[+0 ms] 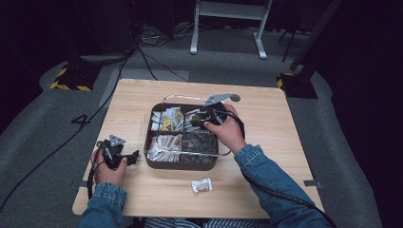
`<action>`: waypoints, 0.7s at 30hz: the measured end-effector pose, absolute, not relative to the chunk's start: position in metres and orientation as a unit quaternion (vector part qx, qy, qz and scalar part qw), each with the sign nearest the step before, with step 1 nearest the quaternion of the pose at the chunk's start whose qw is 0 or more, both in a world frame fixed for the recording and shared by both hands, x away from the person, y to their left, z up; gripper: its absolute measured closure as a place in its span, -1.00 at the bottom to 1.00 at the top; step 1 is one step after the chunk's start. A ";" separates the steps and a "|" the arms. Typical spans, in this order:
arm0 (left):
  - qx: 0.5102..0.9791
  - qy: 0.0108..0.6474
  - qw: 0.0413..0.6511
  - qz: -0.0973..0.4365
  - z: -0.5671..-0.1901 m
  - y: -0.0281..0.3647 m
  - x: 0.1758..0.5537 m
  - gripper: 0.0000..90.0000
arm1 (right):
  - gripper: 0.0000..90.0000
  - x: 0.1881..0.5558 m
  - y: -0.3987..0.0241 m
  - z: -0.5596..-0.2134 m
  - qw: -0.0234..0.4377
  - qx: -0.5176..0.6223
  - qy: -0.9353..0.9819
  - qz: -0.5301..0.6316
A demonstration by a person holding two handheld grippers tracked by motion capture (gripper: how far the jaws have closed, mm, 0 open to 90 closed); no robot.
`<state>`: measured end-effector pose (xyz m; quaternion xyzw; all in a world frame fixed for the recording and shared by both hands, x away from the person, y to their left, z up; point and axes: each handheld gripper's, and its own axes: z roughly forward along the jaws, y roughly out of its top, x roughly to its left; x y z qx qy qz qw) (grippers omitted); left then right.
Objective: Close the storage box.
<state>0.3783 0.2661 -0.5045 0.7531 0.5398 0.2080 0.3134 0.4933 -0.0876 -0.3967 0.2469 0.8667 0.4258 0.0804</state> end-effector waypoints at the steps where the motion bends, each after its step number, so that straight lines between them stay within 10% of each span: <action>1: 0.753 0.540 0.313 0.208 -0.504 0.266 0.378 -0.54 | 0.31 0.494 -0.085 -0.398 0.082 0.245 0.868 0.424; 21: 0.753 0.540 0.313 0.208 -0.504 0.266 0.378 -0.54 | 0.31 0.494 -0.049 -0.428 0.090 0.235 0.881 0.400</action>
